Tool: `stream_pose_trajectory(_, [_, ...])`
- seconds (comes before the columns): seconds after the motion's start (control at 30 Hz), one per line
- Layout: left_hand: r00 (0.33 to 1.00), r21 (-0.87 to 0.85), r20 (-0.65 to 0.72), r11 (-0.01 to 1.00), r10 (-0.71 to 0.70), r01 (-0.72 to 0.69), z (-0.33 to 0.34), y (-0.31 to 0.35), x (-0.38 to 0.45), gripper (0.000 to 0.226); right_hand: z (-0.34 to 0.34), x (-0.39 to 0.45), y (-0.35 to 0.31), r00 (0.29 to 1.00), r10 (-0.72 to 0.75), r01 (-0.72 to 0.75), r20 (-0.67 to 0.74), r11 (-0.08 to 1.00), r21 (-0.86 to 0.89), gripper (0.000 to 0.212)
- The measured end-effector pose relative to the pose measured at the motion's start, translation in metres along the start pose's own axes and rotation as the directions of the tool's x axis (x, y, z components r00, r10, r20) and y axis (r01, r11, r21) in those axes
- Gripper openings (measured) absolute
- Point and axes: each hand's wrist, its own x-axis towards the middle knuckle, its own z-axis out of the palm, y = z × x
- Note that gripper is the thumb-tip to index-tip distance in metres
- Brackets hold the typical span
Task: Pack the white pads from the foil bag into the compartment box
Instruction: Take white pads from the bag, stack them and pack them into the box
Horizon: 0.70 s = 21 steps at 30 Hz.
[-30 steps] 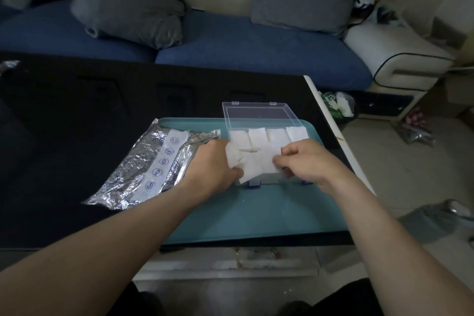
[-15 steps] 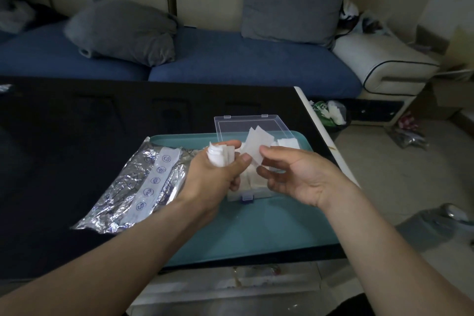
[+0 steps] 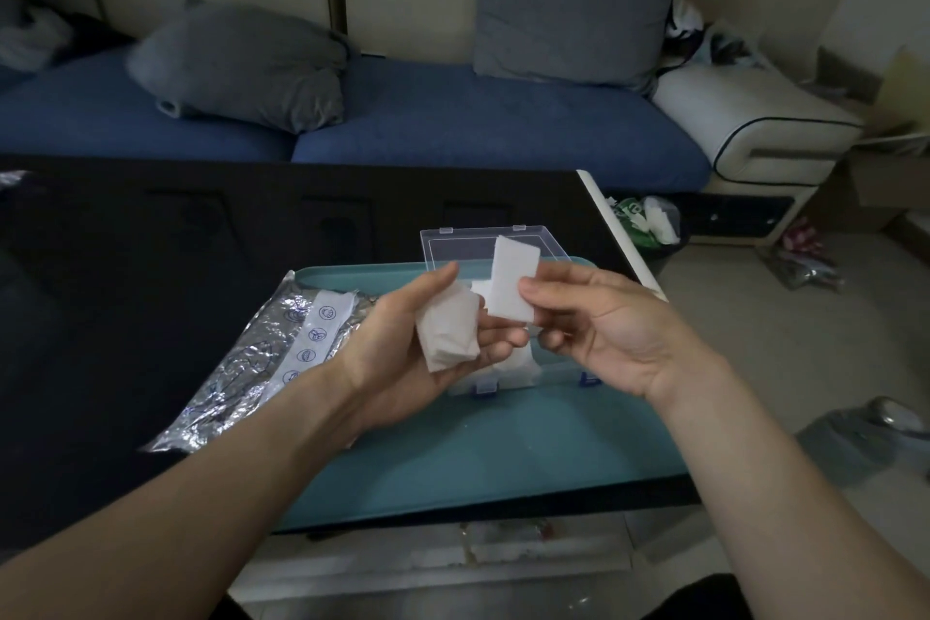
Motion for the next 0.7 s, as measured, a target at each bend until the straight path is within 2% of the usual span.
stream_pose_trajectory(0.17, [0.997, 0.013, -0.05, 0.999, 0.052, -0.052, 0.001, -0.005, 0.005, 0.05, 0.005, 0.001, 0.004, 0.998, -0.002, -0.005, -0.07, 0.994, -0.109, 0.018])
stream_pose_trajectory(0.27, [0.996, 0.039, -0.069, 0.998, 0.061, -0.058, 0.001, -0.006, 0.006, 0.054, 0.014, 0.0, 0.011, 0.989, -0.042, 0.01, -0.143, 0.976, -0.218, 0.012])
stream_pose_trajectory(0.37, [0.996, 0.058, -0.065, 0.996, 0.066, -0.062, 0.002, -0.008, 0.008, 0.063, 0.026, -0.001, 0.018, 0.976, -0.114, 0.038, -0.188, 0.93, -0.364, 0.017])
stream_pose_trajectory(0.47, [0.997, 0.091, -0.032, 0.994, 0.065, -0.061, 0.005, -0.008, 0.007, 0.063, 0.032, -0.002, 0.023, 0.952, -0.269, 0.139, -0.144, 0.802, -0.581, 0.018])
stream_pose_trajectory(0.57, [0.994, 0.118, -0.063, 0.99, 0.084, -0.076, 0.005, -0.009, 0.006, 0.053, 0.031, -0.001, 0.023, 0.908, -0.41, 0.222, -0.086, 0.646, -0.73, 0.02])
stream_pose_trajectory(0.6, [0.994, 0.131, -0.073, 0.988, 0.087, -0.077, 0.004, -0.009, 0.006, 0.046, 0.029, -0.001, 0.02, 0.896, -0.441, 0.259, -0.055, 0.62, -0.741, 0.026])
stream_pose_trajectory(0.63, [0.992, 0.144, -0.086, 0.987, 0.088, -0.075, 0.002, -0.009, 0.006, 0.037, 0.025, -0.001, 0.018, 0.898, -0.44, 0.294, -0.002, 0.603, -0.742, 0.041])
stream_pose_trajectory(0.7, [0.994, 0.132, -0.089, 0.99, 0.068, -0.056, 0.0, -0.008, 0.004, 0.024, 0.019, -0.002, 0.016, 0.92, -0.349, 0.346, 0.179, 0.508, -0.789, 0.083])
